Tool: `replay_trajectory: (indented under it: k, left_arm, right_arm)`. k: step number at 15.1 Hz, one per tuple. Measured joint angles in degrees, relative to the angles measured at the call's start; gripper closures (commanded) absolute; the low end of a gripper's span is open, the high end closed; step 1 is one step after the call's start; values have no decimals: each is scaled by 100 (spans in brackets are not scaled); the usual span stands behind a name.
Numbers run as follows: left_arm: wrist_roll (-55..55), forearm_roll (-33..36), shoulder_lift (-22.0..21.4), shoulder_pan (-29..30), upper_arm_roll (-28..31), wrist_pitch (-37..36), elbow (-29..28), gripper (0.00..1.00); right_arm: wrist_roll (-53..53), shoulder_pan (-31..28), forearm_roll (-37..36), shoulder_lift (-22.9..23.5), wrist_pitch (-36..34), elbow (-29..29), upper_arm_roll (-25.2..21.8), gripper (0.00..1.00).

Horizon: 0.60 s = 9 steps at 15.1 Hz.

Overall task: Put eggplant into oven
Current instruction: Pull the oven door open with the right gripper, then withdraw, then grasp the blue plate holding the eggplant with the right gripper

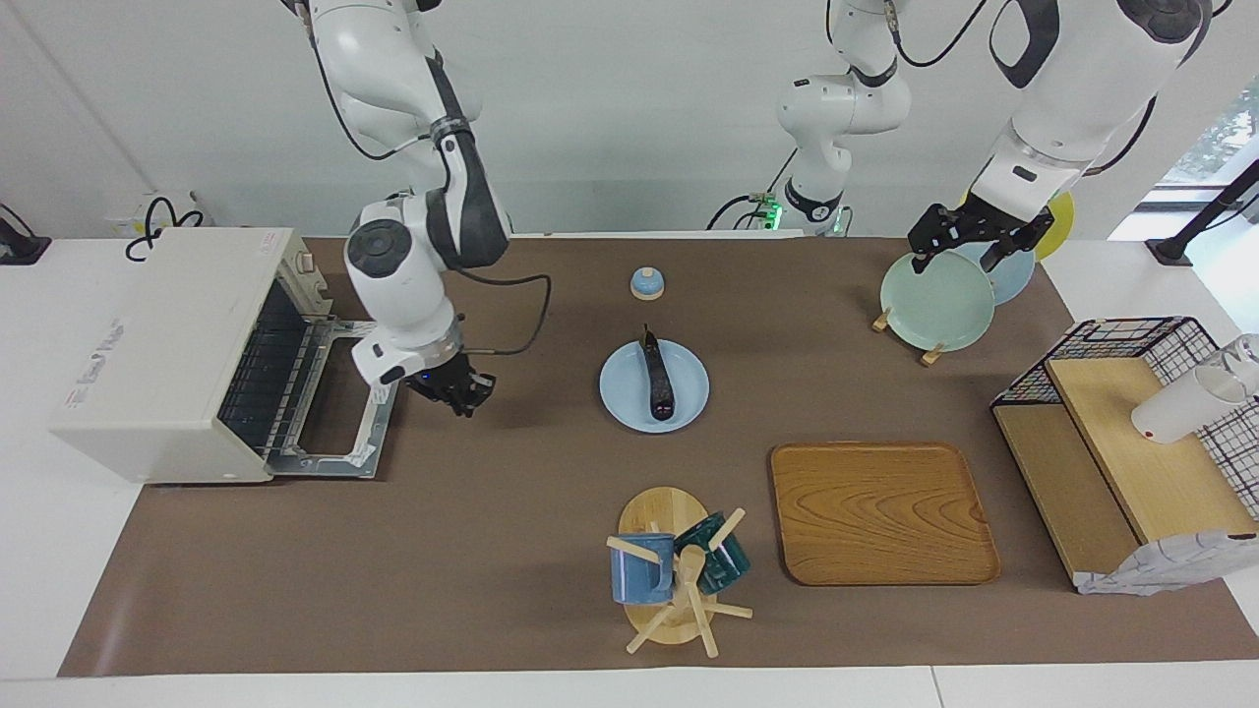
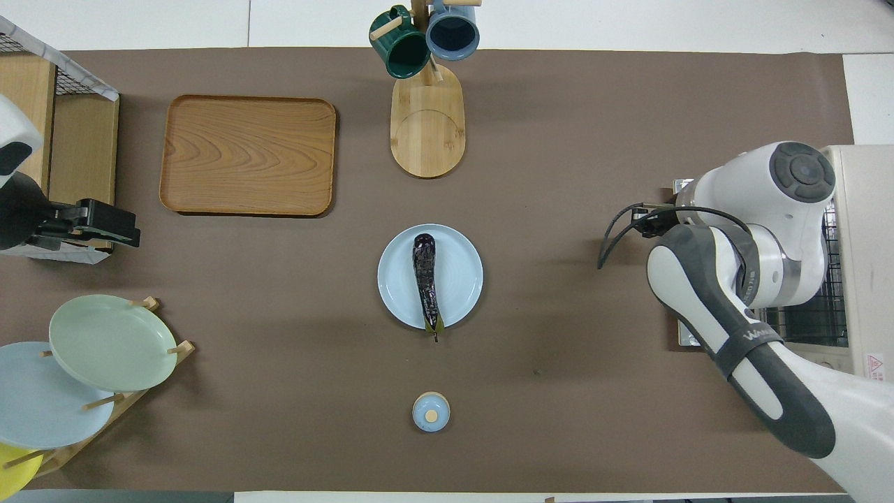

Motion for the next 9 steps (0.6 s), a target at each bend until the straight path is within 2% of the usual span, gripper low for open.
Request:
replay_trajectory:
  k: [3, 5, 7, 8, 9]
  left_arm:
    - [0, 0, 1, 0, 0, 1, 0, 0]
    - [-1, 0, 2, 0, 0, 10, 1, 0]
    - [-3, 0, 21, 0, 10, 44, 1, 0]
    - [-3, 0, 39, 0, 21, 68, 0, 0]
    - [-3, 0, 58, 0, 31, 79, 0, 0]
  right_arm:
    - [840, 984, -147, 160, -213, 531, 11, 68]
    - [1761, 1680, -502, 558, -831, 1390, 15, 68]
    - [2506, 2271, -761, 1162, -1269, 2385, 16, 65]
    - [2657, 2455, -796, 1457, -1293, 2760, 15, 54]
    - [2681, 2574, -799, 1686, -1230, 2994, 14, 47]
